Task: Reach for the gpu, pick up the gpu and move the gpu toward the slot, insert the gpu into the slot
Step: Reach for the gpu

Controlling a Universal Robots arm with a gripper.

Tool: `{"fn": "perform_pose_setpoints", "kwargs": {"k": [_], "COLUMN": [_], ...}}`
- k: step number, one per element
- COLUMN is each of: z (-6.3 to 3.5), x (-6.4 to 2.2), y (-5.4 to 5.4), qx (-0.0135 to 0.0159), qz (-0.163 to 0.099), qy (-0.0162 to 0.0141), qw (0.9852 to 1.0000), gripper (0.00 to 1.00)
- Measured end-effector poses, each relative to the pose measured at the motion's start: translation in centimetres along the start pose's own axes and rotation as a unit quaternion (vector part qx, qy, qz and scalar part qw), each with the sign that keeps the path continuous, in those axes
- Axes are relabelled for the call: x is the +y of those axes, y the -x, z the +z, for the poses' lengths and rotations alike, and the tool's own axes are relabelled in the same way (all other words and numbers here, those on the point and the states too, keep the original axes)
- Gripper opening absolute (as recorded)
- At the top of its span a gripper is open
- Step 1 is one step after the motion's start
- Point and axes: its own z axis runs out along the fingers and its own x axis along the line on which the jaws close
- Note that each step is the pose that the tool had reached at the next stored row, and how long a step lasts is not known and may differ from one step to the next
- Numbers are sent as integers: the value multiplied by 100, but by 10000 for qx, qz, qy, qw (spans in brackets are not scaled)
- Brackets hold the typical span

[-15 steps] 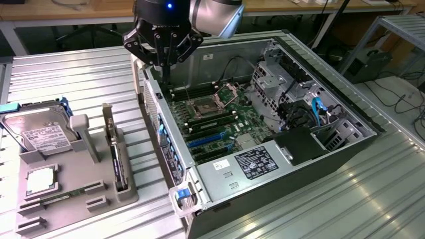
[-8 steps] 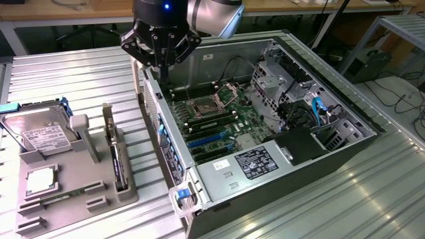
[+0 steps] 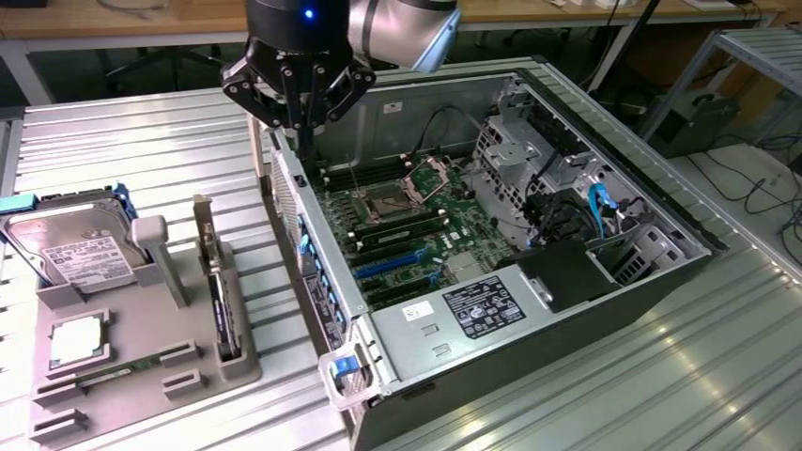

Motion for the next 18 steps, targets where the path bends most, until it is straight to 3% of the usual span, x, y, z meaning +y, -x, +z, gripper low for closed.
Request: {"fn": "perform_pose_setpoints", "kwargs": {"k": [18], "z": [-3], "x": [-57], "y": [-104], "qx": [0], "qz": [0], "qy": [0], "qw": [10000], "gripper": [11]}}
